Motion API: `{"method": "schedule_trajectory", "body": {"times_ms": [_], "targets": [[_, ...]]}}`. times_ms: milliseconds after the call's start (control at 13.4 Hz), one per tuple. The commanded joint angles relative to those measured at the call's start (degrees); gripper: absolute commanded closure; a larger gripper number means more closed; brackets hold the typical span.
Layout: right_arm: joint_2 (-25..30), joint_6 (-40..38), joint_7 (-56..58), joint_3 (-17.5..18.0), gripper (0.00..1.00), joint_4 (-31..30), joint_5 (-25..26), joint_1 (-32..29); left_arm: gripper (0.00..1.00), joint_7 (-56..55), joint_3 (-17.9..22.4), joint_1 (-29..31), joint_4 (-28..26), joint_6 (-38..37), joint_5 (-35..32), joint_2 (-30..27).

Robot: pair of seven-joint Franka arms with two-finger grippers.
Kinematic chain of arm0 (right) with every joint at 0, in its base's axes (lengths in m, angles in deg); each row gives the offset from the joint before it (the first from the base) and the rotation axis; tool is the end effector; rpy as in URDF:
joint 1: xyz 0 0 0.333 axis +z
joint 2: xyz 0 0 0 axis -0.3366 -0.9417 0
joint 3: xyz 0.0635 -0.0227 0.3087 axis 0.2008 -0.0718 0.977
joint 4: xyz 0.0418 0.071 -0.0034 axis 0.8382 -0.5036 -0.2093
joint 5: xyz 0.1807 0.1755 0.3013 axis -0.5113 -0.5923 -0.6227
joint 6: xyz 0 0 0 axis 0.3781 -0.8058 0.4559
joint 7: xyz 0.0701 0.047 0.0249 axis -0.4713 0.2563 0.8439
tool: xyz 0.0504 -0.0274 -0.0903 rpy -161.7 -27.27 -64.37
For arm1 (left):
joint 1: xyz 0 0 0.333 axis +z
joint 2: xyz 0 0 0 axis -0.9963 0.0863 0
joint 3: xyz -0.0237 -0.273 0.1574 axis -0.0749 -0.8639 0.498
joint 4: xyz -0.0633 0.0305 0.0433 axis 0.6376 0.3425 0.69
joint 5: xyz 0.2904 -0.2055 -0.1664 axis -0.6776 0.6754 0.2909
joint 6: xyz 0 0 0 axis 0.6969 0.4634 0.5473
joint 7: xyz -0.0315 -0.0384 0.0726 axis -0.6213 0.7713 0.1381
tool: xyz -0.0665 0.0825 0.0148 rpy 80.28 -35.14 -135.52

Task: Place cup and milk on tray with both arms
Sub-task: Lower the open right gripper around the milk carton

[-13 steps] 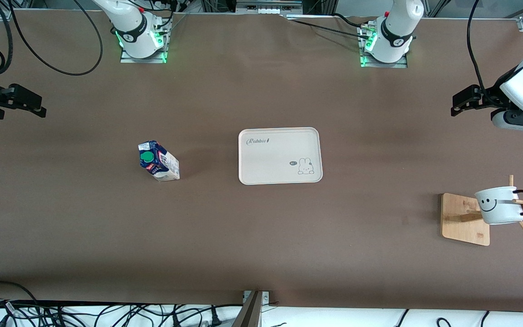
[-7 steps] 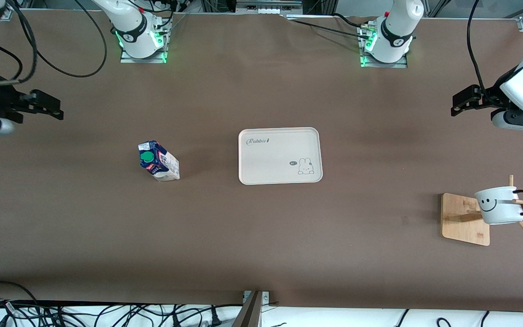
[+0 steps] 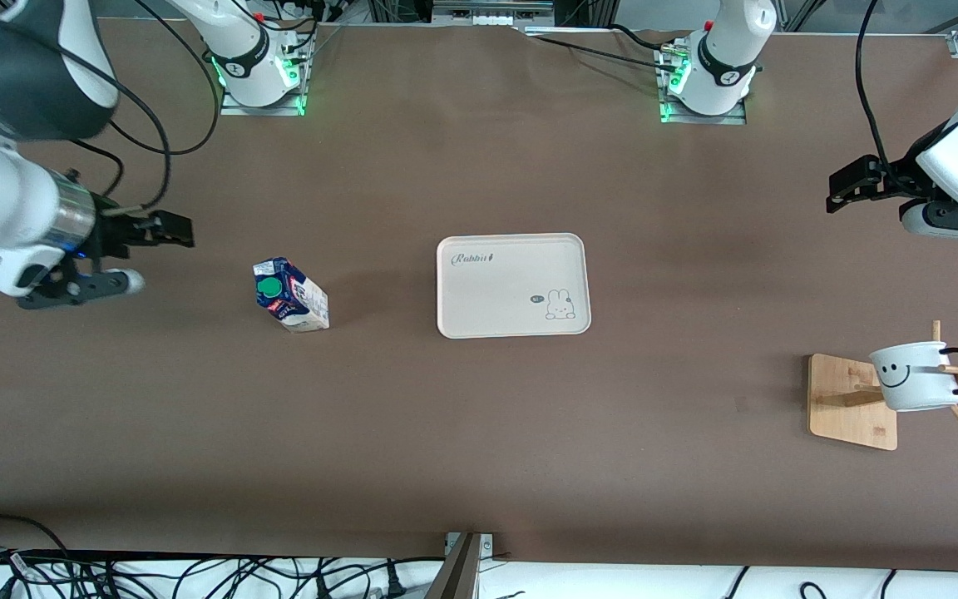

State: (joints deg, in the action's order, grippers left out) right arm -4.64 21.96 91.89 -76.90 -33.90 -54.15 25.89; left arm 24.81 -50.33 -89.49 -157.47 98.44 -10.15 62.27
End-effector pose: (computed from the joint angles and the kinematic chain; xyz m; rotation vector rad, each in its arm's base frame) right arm 0.6183 0.0927 0.5098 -3.0580 -0.2795 0.3489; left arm 0.5597 -0.0225 0.5978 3.1154 -0.1614 -0.1313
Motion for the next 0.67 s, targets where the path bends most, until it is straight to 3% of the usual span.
{"method": "schedule_trajectory", "body": {"times_ms": [0,223,595], "targets": [[-1.8,2.3,-3.0,-0.3,0.00,-0.1,-2.5,1.5,0.00,1.1,-0.1,0.2,1.8,-0.9,-0.6,0.8],[-3.9,5.1,-9.9,-0.3,0.00,-0.9,-2.6,4.0,0.00,1.1,-0.1,0.2,1.8,-0.9,-0.6,0.8],[-6.5,10.1,-11.8,-0.3,0.00,-2.5,-2.6,7.1,0.00,1.1,-0.1,0.2,1.8,-0.9,-0.6,0.8]]}}
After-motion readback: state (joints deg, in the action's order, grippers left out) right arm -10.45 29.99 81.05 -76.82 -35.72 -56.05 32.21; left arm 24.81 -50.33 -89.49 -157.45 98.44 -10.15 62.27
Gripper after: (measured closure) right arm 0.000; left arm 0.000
